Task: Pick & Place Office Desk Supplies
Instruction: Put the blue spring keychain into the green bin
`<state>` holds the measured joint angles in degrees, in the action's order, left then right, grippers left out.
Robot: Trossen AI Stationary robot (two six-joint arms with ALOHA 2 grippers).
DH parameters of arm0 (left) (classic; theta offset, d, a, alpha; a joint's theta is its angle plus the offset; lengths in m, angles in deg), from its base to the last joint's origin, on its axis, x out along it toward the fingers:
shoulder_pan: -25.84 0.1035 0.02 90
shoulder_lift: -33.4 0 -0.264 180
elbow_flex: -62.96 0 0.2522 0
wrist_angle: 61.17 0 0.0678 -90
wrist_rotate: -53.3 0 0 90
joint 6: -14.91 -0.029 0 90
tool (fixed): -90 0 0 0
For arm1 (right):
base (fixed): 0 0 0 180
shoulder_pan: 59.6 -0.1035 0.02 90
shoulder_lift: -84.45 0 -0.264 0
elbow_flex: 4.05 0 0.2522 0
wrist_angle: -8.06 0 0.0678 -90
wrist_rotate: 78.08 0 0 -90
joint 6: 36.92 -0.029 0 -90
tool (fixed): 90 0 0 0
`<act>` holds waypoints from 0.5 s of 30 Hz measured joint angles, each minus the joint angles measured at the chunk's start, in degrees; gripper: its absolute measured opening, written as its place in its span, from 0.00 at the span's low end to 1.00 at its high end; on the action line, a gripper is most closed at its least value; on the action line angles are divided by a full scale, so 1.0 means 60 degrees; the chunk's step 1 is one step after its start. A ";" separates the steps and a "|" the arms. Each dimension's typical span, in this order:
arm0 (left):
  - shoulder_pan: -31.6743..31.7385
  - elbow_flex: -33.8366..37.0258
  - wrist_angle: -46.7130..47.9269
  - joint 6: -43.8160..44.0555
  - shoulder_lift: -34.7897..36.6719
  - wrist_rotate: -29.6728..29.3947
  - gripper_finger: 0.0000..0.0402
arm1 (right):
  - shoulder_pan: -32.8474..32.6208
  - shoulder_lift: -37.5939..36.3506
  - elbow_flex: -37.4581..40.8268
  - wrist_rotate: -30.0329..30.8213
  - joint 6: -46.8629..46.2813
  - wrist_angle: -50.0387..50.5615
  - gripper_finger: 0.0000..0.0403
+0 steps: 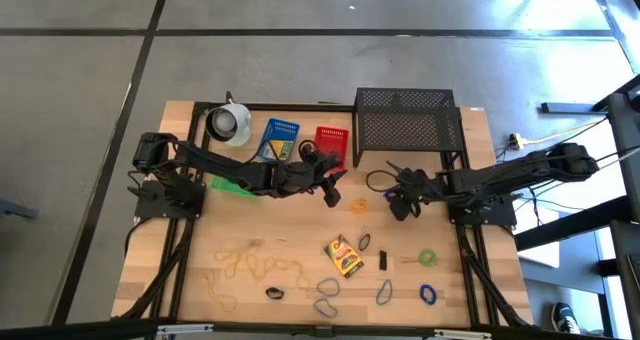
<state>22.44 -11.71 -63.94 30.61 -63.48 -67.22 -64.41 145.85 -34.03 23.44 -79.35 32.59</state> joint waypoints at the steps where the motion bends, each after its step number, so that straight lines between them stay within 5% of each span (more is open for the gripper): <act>1: 0.0000 0.0000 0.0000 0.0000 0.0000 0.0006 0.29 | 0.0000 0.0167 -0.0042 -0.0116 0.0047 0.0002 0.50; 15: -0.0018 0.0000 0.0011 0.0025 -0.0004 0.0015 0.29 | -0.0024 0.2320 -0.0728 0.0492 0.1026 -0.0515 0.50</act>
<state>22.33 -11.71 -63.88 30.76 -63.50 -67.14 -64.56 159.77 -38.39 26.39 -73.20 29.50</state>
